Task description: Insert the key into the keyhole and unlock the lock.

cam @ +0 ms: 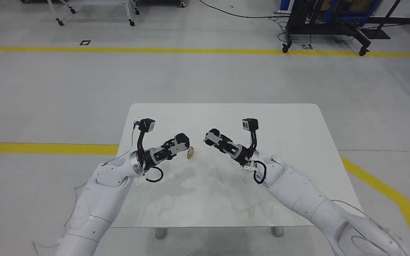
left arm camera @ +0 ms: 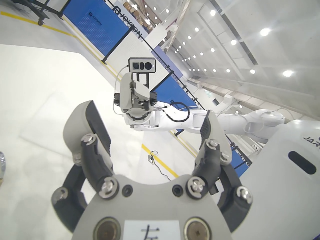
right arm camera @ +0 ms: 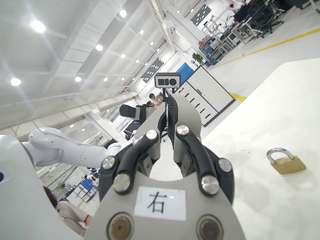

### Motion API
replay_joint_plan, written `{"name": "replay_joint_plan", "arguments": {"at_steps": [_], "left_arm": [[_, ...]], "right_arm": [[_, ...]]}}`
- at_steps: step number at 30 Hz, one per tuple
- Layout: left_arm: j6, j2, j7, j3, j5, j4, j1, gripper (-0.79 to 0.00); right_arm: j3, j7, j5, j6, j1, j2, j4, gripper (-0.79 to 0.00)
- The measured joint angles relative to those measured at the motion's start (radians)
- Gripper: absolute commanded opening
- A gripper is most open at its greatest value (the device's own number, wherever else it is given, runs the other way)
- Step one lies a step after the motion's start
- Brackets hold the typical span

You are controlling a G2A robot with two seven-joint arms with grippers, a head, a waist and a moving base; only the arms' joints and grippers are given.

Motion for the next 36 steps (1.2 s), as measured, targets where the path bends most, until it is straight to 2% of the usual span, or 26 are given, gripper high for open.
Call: {"name": "replay_joint_plan", "arguments": {"at_steps": [3,9,11,12,17,26,27,31,36], "left_arm": [[-0.016,-0.004,0.034,0.015,0.054,0.012,-0.011,-0.517],[-0.025,-0.009,0.07,0.046,0.106,0.025,-0.029,-0.508],[-0.026,-0.009,0.078,0.053,0.113,0.031,-0.034,-0.591],[-0.024,-0.009,0.08,0.055,0.117,0.034,-0.036,-0.6],[0.011,-0.01,0.107,0.068,0.183,0.038,-0.049,-0.579],[0.05,-0.009,0.119,0.089,0.208,0.038,-0.06,-0.597],[0.053,-0.009,0.119,0.091,0.21,0.038,-0.062,-0.613],[0.063,-0.009,0.125,0.097,0.217,0.04,-0.066,-0.77],[0.079,-0.008,0.131,0.103,0.225,0.042,-0.071,-0.785]], "right_arm": [[0.032,0.116,0.074,0.0,-0.001,-0.021,0.031,-0.785],[0.099,0.288,0.166,0.0,-0.009,-0.069,0.1,-0.785],[0.123,0.339,0.186,0.0,-0.011,-0.086,0.123,-0.785],[0.132,0.359,0.193,0.0,-0.011,-0.093,0.132,-0.785],[0.18,0.464,0.221,0.0,-0.015,-0.133,0.18,-0.785],[0.259,0.548,0.174,0.0,-0.012,-0.193,0.254,-0.785],[0.265,0.555,0.169,0.0,-0.013,-0.198,0.258,-0.785],[0.296,0.586,0.158,0.0,-0.013,-0.22,0.275,-0.785],[0.323,0.591,0.13,0.0,-0.013,-0.24,0.292,-0.785]]}}
